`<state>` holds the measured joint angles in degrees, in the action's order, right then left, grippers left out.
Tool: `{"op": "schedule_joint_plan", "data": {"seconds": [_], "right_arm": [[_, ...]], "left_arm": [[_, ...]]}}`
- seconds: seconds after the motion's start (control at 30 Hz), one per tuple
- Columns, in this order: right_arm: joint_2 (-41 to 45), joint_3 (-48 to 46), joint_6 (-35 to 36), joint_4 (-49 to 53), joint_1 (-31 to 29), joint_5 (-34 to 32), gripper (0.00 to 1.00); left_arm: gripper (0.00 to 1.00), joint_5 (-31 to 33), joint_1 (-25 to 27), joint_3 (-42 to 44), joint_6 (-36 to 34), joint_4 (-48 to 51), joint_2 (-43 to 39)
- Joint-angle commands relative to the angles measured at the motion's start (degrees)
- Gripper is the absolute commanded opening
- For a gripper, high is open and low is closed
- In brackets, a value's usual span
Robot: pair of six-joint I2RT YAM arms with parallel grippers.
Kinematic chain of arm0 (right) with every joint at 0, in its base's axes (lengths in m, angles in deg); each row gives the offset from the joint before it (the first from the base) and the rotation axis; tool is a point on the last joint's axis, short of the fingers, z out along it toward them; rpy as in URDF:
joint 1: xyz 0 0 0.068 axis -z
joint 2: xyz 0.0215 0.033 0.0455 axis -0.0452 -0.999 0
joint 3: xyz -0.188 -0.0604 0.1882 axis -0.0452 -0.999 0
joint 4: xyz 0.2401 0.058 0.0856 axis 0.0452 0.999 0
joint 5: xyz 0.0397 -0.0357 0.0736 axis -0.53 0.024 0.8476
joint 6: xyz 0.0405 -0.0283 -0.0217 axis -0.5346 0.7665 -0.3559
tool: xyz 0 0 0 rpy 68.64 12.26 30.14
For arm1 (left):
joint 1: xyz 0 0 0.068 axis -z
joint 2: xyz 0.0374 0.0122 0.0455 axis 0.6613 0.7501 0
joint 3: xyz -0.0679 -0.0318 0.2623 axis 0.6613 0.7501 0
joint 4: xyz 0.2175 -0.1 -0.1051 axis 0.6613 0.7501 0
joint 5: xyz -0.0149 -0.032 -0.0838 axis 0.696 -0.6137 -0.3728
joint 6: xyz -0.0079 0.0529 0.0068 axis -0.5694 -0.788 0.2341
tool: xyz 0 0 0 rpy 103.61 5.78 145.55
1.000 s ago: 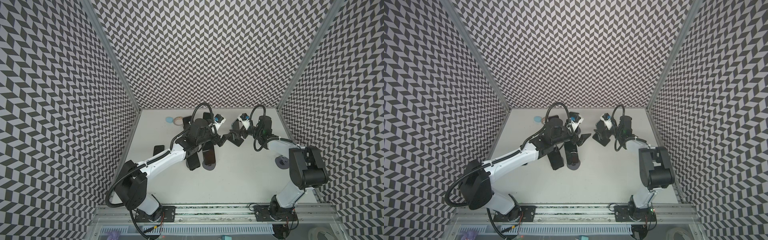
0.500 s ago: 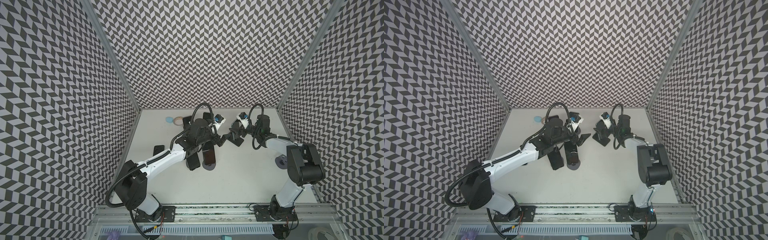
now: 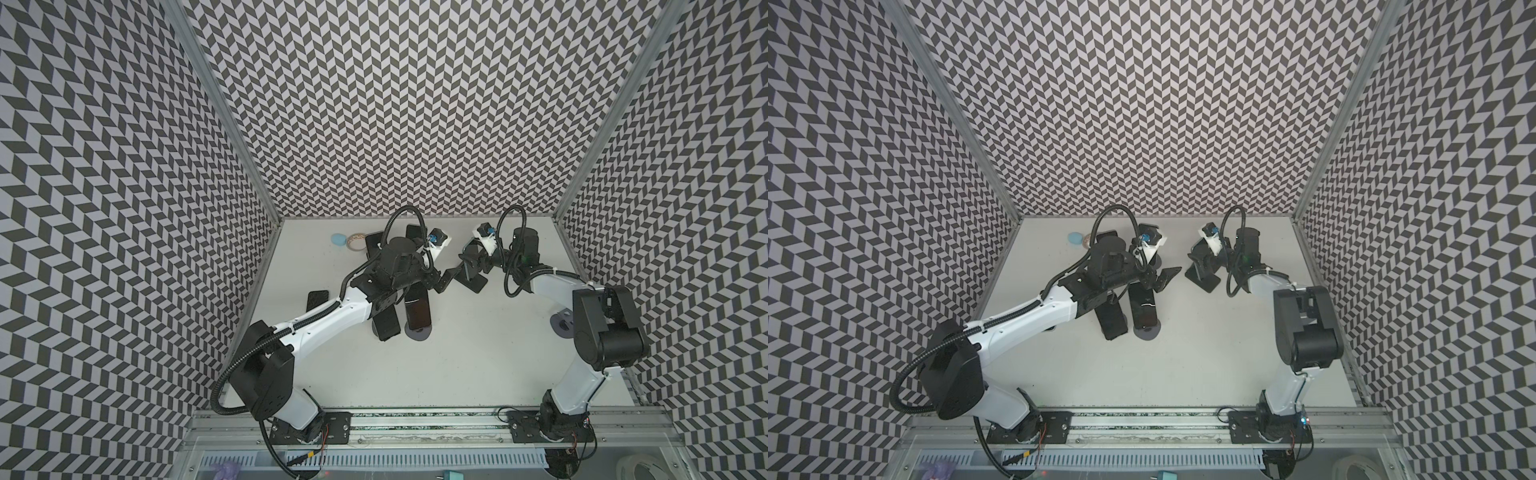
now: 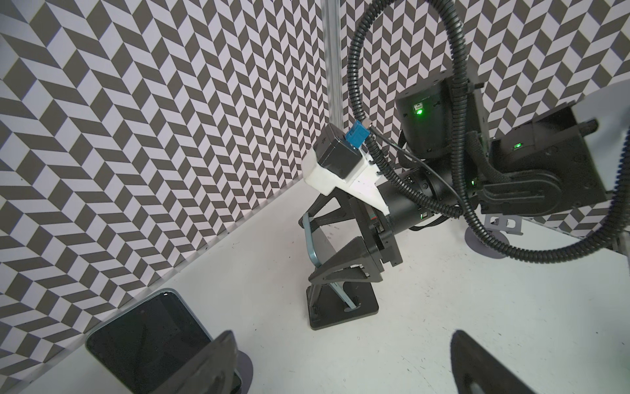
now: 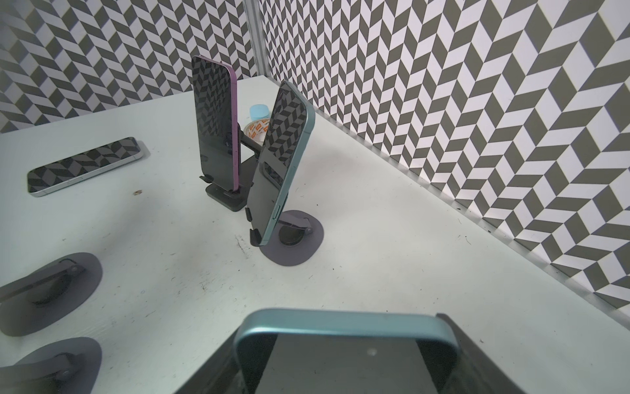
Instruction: Remove the phone from the phone stand
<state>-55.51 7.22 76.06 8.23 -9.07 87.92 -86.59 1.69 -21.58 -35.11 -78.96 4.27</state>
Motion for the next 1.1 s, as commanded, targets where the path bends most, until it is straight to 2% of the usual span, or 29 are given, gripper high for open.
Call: {"op": "schedule_joint_plan", "data": {"seconds": [0.0, 0.47, 1.07], "right_arm": [[-0.52, 1.59, 1.27, 0.00, -0.29, 0.42, 0.75], [0.72, 2.20, 0.45, 2.27, -0.29, 0.95, 0.70], [6.55, 2.47, -1.85, 4.72, -0.27, 1.85, 0.64]], "left_arm": [[0.98, 0.08, -0.15, -0.50, -0.92, -0.09, -1.54], [0.98, -0.04, -0.18, 0.33, -0.67, -0.24, -3.04], [0.98, -0.77, -0.04, 0.16, 0.19, -0.70, -5.22]]}}
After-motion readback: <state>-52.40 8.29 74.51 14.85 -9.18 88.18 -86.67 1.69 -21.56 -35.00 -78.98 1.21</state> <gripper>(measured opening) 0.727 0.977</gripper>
